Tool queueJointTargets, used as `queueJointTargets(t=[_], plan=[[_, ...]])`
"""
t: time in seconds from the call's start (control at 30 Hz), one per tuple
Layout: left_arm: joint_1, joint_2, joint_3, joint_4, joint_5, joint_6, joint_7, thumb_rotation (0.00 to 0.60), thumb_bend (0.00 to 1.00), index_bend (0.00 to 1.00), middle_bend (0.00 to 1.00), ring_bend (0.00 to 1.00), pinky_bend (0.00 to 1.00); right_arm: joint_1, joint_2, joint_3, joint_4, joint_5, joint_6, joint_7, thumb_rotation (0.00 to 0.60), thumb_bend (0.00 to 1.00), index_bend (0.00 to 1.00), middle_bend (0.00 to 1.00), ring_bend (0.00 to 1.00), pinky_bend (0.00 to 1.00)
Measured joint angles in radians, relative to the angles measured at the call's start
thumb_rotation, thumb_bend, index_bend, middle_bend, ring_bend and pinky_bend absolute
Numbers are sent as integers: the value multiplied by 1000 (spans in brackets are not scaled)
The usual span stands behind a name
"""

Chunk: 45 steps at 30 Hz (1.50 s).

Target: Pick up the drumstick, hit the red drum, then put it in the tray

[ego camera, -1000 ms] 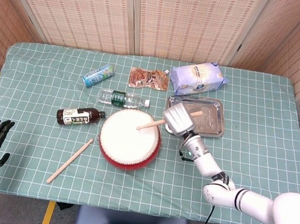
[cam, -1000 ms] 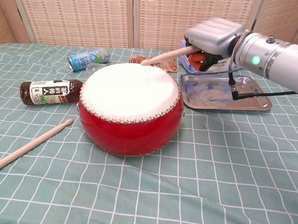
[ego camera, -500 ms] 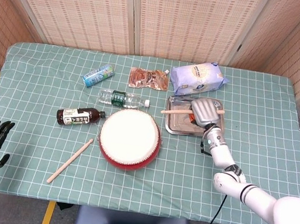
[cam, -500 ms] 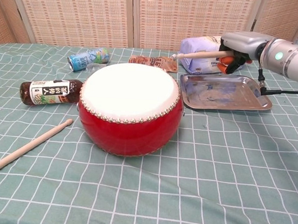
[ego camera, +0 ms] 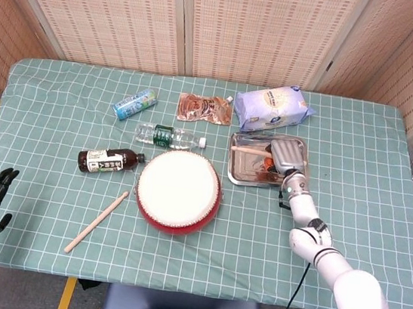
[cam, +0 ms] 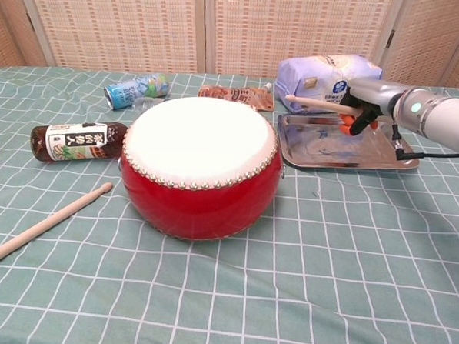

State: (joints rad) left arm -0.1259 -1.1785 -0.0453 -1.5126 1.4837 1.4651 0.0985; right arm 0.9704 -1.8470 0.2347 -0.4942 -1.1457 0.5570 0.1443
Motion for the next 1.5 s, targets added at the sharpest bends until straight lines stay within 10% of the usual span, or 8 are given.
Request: queueJointTargets(t=[0.2, 0.57, 0.73, 1.1, 1.5], plan=[[2, 2, 0, -5, -3, 1, 5, 600, 265, 60, 63, 17, 56, 26, -49, 10, 102, -13, -85, 48, 600, 375, 378, 341, 194, 319], [-1, 1, -3, -6, 2, 2, 4, 600, 264, 60, 63, 16, 57, 3, 4, 5, 34, -74, -4, 99, 600, 369, 248, 273, 125, 262], [-14, -5, -7, -7, 11, -6, 8, 600, 264, 60, 63, 17, 57, -37, 57, -4, -39, -85, 71, 53, 600, 147, 79, 179, 43, 161], [-13, -5, -9, 3, 4, -6, -5, 600, 265, 60, 63, 17, 57, -51, 72, 35, -79, -20, 54, -60, 600, 53, 65, 134, 2, 124], [-23, 0, -19, -8, 23, 9, -14, 600, 265, 60, 63, 17, 57, -274, 397, -15, -673, -58, 376, -193, 600, 146, 202, 134, 68, 177]])
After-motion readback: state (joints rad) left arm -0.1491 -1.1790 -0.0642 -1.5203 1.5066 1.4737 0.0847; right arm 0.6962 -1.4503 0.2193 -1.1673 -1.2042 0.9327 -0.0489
